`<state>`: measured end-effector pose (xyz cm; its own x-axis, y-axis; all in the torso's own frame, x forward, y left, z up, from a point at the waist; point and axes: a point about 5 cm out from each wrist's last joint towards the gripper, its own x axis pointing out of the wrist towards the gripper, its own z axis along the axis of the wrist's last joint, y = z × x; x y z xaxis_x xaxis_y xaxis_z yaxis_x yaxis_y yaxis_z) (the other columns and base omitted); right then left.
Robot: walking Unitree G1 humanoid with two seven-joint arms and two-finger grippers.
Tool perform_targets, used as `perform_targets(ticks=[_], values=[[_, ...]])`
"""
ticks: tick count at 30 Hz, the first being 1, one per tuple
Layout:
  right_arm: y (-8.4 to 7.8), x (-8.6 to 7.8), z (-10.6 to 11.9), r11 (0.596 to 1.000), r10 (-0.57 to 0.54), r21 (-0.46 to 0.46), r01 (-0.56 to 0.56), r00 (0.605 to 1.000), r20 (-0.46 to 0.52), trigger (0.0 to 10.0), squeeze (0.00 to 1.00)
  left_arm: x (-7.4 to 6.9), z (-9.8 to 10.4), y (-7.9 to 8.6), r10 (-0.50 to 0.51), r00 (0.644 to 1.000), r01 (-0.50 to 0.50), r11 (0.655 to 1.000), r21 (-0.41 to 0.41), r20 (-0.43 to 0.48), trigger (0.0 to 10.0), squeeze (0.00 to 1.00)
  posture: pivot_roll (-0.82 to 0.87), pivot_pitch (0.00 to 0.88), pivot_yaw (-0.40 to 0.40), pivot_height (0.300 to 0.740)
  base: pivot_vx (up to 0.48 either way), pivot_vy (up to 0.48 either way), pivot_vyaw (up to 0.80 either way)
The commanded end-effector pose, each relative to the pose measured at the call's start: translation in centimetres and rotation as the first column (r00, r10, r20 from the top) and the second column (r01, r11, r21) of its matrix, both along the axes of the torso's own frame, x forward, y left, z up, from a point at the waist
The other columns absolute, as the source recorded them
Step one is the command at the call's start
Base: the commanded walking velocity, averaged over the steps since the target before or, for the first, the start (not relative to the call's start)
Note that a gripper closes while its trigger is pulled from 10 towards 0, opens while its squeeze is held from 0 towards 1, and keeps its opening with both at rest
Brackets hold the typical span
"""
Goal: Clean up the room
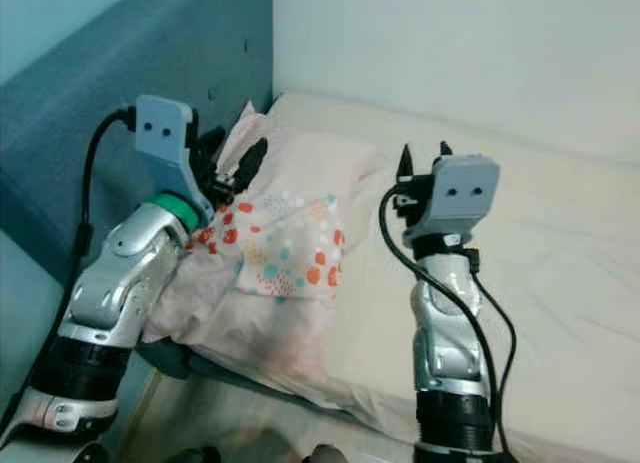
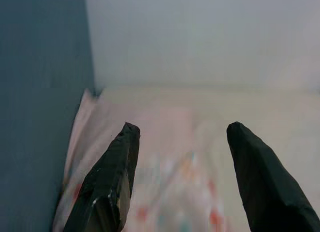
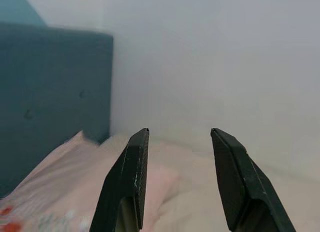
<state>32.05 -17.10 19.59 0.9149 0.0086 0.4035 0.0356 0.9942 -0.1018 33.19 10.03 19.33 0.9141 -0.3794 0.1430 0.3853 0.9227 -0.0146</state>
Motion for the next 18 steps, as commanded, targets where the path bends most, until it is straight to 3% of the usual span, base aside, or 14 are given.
perform_targets(ticks=[1, 6, 18], values=[[0.5, 0.1, -1.2, 1.0, 0.015, -0.002, -0.015, 0.999, -0.038, 10.0, 0.0, -0.2, -0.8, 0.3, 0.015, 1.0, -0.015, 0.999, 0.035, 0.002, 10.0, 0.0, -0.05, 0.047, 0.026, 0.709, 0.0, 0.0, 0.0], [2.3, 0.6, -1.9, 0.997, 0.078, 0.005, -0.078, 0.995, -0.068, 10.0, 0.0, 0.1, -1.8, 1.2, 0.071, 0.997, -0.071, 0.996, 0.06, -0.006, 10.0, 0.0, -0.04, 0.047, 0.02, 0.709, 0.0, 0.0, 0.0], [3.2, 0.7, -2.5, 0.994, 0.11, 0.014, -0.11, 0.991, -0.081, 10.0, 0.0, 0.0, -2.0, 0.4, 0.029, 1.0, -0.029, 0.997, 0.075, 0.007, 10.0, 0.0, -0.04, 0.049, 0.02, 0.709, 0.0, 0.0, 0.0]])
